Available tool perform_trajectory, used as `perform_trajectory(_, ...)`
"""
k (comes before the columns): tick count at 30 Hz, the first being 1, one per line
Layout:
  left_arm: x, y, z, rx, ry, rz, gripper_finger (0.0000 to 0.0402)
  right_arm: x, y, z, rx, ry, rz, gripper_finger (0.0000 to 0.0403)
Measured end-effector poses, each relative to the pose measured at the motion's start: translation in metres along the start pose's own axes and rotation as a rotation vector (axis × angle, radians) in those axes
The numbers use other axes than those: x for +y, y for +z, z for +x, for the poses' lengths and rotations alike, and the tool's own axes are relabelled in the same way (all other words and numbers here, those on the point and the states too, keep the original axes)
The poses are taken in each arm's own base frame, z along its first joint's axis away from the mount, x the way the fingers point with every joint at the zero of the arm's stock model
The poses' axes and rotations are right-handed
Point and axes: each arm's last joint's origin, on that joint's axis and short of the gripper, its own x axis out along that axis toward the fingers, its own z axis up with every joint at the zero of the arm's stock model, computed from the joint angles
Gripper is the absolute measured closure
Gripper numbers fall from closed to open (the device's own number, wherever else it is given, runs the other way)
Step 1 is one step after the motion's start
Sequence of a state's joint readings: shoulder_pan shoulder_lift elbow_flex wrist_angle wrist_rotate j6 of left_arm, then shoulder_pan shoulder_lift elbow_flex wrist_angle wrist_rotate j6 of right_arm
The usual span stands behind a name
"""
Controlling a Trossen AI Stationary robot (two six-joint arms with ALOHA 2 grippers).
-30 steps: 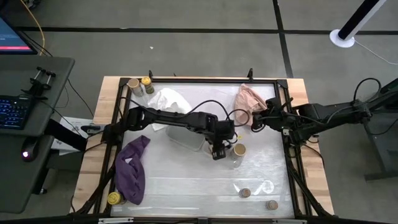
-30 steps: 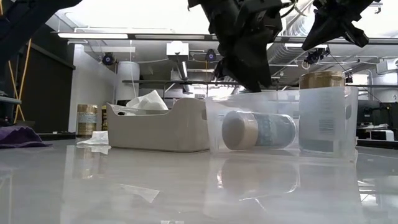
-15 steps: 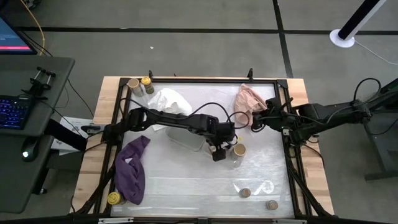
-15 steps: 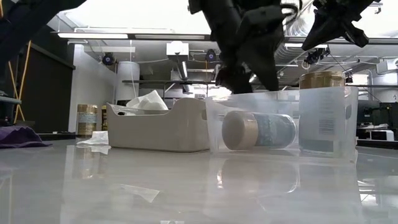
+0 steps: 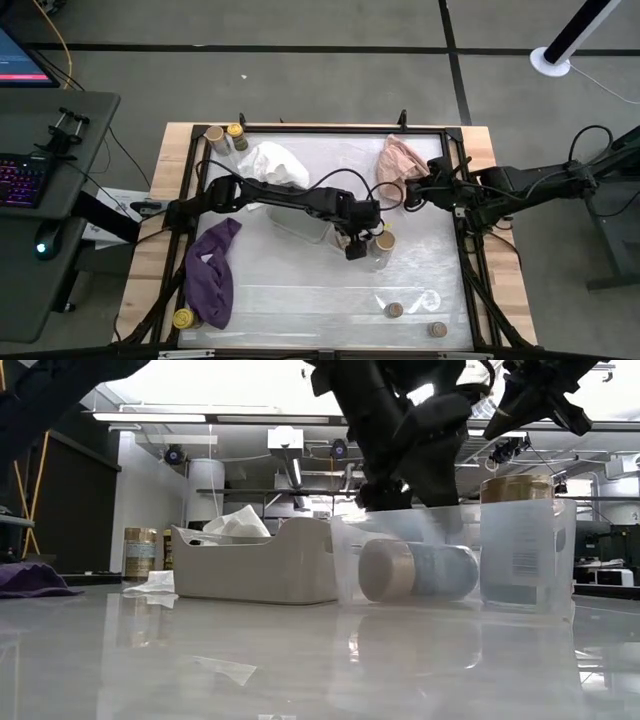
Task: Sort spices by type
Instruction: Put the right gold seasoning bottle into the bottom transparent bin
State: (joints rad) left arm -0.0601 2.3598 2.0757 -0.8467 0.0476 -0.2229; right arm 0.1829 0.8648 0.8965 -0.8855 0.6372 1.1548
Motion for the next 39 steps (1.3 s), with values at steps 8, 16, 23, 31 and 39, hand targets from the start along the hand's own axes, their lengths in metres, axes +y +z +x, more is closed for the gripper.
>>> perform_trajectory(8, 0.004, -0.007, 0.022, 0.046, 0.058, -0.001, 0.0055, 0.001, 0.000, 0.001, -0.003, 0.000, -0.001, 0.0403)
perform_trajectory(16, 0.005, -0.008, 0.023, 0.047, 0.118, 0.021, 0.0055, 0.004, -0.002, 0.005, 0.001, -0.009, -0.009, 0.0403)
perform_trajectory(23, 0.002, -0.013, 0.032, 0.058, 0.245, 0.059, 0.0057, 0.004, -0.002, 0.005, 0.001, -0.009, -0.010, 0.0403)
perform_trajectory(31, -0.001, -0.018, 0.041, 0.088, 0.258, 0.068, 0.0100, 0.004, -0.002, 0.005, 0.001, -0.009, -0.010, 0.0403)
perform_trajectory(39, -0.001, -0.017, 0.039, 0.081, 0.274, 0.100, 0.0166, 0.004, -0.002, 0.005, 0.001, -0.009, -0.015, 0.0403)
